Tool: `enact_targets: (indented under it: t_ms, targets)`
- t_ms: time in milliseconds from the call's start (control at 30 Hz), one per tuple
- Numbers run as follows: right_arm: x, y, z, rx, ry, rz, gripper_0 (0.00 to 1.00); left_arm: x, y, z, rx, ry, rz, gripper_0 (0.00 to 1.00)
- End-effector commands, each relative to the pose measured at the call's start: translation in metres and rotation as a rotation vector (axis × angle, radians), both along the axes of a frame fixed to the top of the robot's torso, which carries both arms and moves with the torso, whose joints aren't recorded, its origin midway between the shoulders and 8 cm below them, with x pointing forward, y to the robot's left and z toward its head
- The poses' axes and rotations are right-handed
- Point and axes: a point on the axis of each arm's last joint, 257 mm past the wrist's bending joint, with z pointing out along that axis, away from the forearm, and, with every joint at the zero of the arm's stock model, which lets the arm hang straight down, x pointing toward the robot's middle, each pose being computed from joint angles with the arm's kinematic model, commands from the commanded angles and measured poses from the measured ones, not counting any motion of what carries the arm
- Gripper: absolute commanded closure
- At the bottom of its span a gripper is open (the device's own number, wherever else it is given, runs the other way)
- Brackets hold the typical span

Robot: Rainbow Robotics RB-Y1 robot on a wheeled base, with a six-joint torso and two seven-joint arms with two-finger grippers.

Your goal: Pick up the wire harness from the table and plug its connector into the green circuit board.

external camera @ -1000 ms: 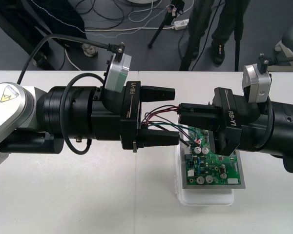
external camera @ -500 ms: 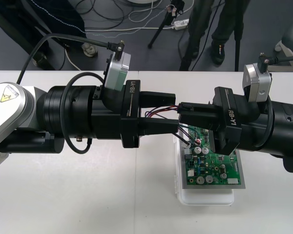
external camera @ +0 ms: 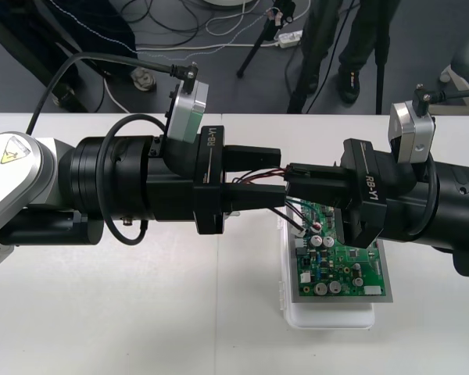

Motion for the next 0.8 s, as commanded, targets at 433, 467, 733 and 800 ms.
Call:
enact_targets:
  t_ms: [433,467,733,800]
  targets:
    - [-0.0113,0.0109,0.019,0.034,-0.005,0.042,1.0,0.0023,-0.0126,0.021,-0.035,0.036,-0.001,0.48]
    - [-0.0113,0.0109,0.019,0.034,-0.005,0.042,1.0,0.002,-0.0127,0.0208,-0.034,0.036,-0.002,0.49]
    - [-0.0101,0.0107,0.0201,0.039,-0.003,0.038,1.0,0.0012,-0.0134,0.0213,-0.035,0.038,-0.005,1.0]
    - [-0.0101,0.0107,0.0201,0.039,-0.003,0.038,1.0,0.0016,-0.0131,0.0218,-0.036,0.037,-0.004,1.0]
